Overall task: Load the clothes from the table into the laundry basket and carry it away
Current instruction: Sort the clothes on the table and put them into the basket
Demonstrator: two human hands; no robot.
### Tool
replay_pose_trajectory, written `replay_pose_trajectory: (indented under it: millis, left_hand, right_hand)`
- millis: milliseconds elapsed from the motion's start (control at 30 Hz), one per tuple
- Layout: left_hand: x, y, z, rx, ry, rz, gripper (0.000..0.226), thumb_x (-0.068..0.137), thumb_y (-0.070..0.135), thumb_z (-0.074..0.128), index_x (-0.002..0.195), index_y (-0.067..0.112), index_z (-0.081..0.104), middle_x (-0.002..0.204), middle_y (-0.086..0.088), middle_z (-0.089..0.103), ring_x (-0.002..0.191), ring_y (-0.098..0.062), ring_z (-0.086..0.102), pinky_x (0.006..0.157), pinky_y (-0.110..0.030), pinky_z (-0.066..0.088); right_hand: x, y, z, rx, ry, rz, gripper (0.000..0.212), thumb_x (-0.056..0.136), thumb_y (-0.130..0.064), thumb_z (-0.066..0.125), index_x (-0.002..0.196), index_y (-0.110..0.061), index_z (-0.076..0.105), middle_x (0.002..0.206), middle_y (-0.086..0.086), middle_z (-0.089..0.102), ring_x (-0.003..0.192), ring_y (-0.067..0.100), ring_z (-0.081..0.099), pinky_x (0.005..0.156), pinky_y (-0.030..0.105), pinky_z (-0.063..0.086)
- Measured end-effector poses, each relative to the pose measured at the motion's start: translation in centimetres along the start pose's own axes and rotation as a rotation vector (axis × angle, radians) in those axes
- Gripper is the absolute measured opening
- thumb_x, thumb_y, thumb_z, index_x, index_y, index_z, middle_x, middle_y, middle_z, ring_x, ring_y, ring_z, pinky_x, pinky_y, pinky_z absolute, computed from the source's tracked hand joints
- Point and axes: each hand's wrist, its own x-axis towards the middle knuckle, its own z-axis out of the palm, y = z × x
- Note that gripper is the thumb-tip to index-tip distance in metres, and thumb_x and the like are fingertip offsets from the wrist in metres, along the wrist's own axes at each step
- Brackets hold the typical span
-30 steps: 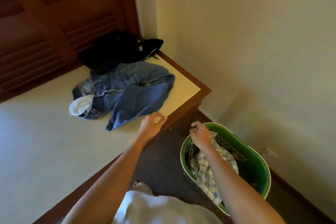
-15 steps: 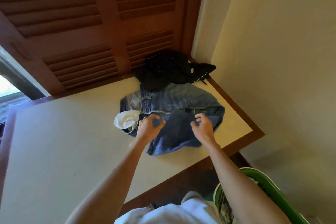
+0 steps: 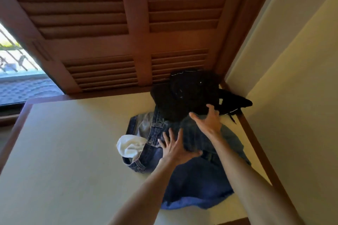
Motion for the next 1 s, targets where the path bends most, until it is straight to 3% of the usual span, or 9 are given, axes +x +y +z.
replay_pose_trajectory:
  millis: [167, 267, 367, 433, 533, 667, 800, 867, 1000]
  left_hand:
    - [1.0, -2.3, 3.8, 0.208, 0.061, 0.024, 0.138, 0.062, 0.086, 0.063, 0.151, 0.039, -0.031, 0.155, -0.009, -0.045, 0.143, -0.04, -0.039, 0.116, -0.067, -0.015]
    - [1.5, -3.2, 4.2, 0.211, 0.083, -0.007, 0.136, 0.062, 0.085, 0.064, 0.148, 0.045, -0.034, 0.155, -0.002, -0.047, 0.143, -0.034, -0.042, 0.117, -0.067, -0.014]
    - [1.3, -4.8, 3.1, 0.236, 0.105, -0.052, 0.133, 0.059, 0.087, 0.063, 0.146, 0.052, -0.032, 0.157, 0.006, -0.043, 0.143, -0.026, -0.042, 0.114, -0.071, -0.014]
    - [0.8, -6.6, 1.8, 0.249, 0.115, -0.08, 0.133, 0.057, 0.088, 0.063, 0.146, 0.055, -0.03, 0.159, 0.009, -0.039, 0.144, -0.022, -0.041, 0.113, -0.073, -0.012]
    - [-0.2, -9.5, 0.2, 0.224, 0.141, -0.157, 0.133, 0.056, 0.089, 0.063, 0.147, 0.056, -0.028, 0.159, 0.011, -0.039, 0.145, -0.021, -0.039, 0.113, -0.076, -0.006]
    - [-1.6, -13.9, -1.6, 0.186, 0.208, -0.279, 0.133, 0.051, 0.095, 0.057, 0.146, 0.056, -0.028, 0.161, 0.01, -0.034, 0.15, -0.02, -0.031, 0.113, -0.076, 0.003]
    - [-3.0, -17.8, -4.1, 0.185, 0.213, -0.338, 0.138, 0.047, 0.096, 0.061, 0.148, 0.054, -0.023, 0.164, 0.01, -0.028, 0.152, -0.021, -0.025, 0.112, -0.076, 0.006]
    - [-3.7, -20.2, -5.7, 0.18, 0.228, -0.394, 0.139, 0.045, 0.093, 0.066, 0.152, 0.055, -0.015, 0.167, 0.007, -0.023, 0.154, -0.024, -0.021, 0.111, -0.077, 0.009]
    - [-4.7, -24.9, -9.2, 0.133, 0.261, -0.514, 0.136, 0.053, 0.077, 0.081, 0.156, 0.052, -0.005, 0.169, -0.006, -0.009, 0.154, -0.04, -0.008, 0.112, -0.075, 0.016]
  right_hand:
    - [8.0, -4.4, 0.7, -0.175, -0.177, -0.061, 0.127, 0.06, -0.083, 0.07, 0.155, -0.042, -0.004, 0.166, 0.013, -0.008, 0.151, 0.043, -0.001, 0.112, 0.07, 0.017]
    - [12.0, -5.4, 3.0, -0.325, -0.372, -0.083, 0.126, 0.059, -0.083, 0.072, 0.156, -0.043, 0.001, 0.164, 0.011, -0.024, 0.15, 0.045, -0.015, 0.11, 0.076, 0.013]
    - [13.5, -3.8, 5.7, -0.36, -0.431, -0.008, 0.097, 0.07, -0.072, 0.073, 0.15, -0.034, 0.035, 0.165, 0.015, 0.008, 0.148, 0.047, 0.012, 0.111, 0.071, 0.024]
    - [13.0, -2.0, 6.1, -0.274, -0.26, -0.026, 0.059, 0.083, -0.051, 0.071, 0.134, -0.023, 0.058, 0.145, 0.014, 0.045, 0.133, 0.043, 0.043, 0.105, 0.063, 0.039]
    - [11.2, 0.8, 4.2, -0.105, -0.092, -0.072, 0.035, 0.088, -0.033, 0.069, 0.113, -0.009, 0.071, 0.114, 0.019, 0.069, 0.107, 0.043, 0.063, 0.087, 0.047, 0.054]
    - [4.8, 5.1, 1.4, 0.141, -0.058, -0.024, 0.032, 0.086, -0.027, 0.075, 0.113, -0.01, 0.073, 0.106, 0.01, 0.073, 0.101, 0.03, 0.068, 0.084, 0.037, 0.054]
    - [-5.9, 7.2, 2.3, 0.303, -0.12, -0.064, 0.017, 0.083, -0.02, 0.079, 0.095, -0.03, 0.071, 0.092, -0.007, 0.073, 0.088, 0.007, 0.068, 0.076, 0.03, 0.052]
    - [-11.0, 8.3, 3.7, 0.246, -0.158, -0.073, 0.026, 0.081, -0.018, 0.08, 0.089, -0.039, 0.066, 0.09, -0.009, 0.073, 0.088, 0.011, 0.069, 0.072, 0.027, 0.049]
    - [-18.7, 9.8, 5.4, -0.004, -0.432, -0.053, 0.031, 0.084, -0.027, 0.069, 0.115, -0.027, 0.067, 0.107, -0.01, 0.062, 0.102, 0.007, 0.058, 0.083, 0.019, 0.039]
